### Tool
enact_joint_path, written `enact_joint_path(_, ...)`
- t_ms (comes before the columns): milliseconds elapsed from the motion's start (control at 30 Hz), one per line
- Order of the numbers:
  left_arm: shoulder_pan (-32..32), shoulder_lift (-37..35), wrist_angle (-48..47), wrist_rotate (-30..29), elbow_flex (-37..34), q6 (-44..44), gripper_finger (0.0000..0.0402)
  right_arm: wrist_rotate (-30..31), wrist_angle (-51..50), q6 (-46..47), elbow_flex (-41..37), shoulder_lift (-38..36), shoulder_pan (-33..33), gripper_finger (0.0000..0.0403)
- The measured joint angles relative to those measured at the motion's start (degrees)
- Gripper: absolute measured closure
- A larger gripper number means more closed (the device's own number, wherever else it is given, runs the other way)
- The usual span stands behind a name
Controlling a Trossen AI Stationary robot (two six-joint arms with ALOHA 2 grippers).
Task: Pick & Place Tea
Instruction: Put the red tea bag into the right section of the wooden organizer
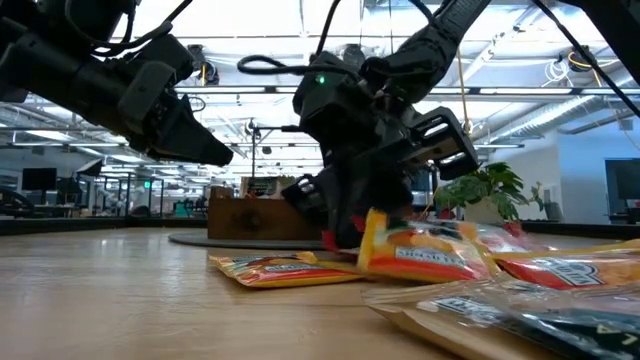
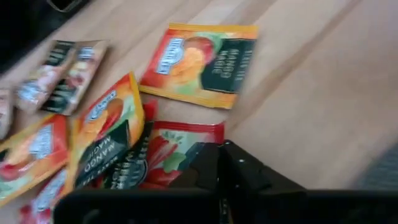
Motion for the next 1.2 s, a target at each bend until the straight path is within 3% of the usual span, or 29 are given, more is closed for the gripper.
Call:
enact_joint_path(167,0.00,0.00,-0.02,0.01,0.00,-0.09,0.0314,7.12,-0.26,-0.58,-0.01,-4.13,0.66,0.0402)
enact_joint_path(367,0.00,0.00,-0.02,0.03,0.02,-0.17,0.0314,10.88,-2.84,-0.37,0.02,-11.51,1.58,0.0403)
enact_joint_path(667,-0.24,-0.01,-0.04,0.03,0.02,-0.35,0.0314,27.22,-11.60,3.07,0.04,-23.95,3.89,0.0403)
enact_joint_path(900,-0.70,-0.02,0.35,0.01,0.00,-0.11,0.0314,41.22,-15.85,10.89,0.14,-30.94,-0.39,0.0403)
enact_joint_path(1067,-0.68,-0.02,0.37,-0.14,0.00,0.13,0.0314,42.63,-22.07,14.23,2.20,-31.38,-4.37,0.0403)
enact_joint_path(1200,-0.68,-0.02,0.39,-0.39,0.00,0.78,0.0314,36.22,-21.63,15.95,2.25,-30.43,-8.02,0.0403)
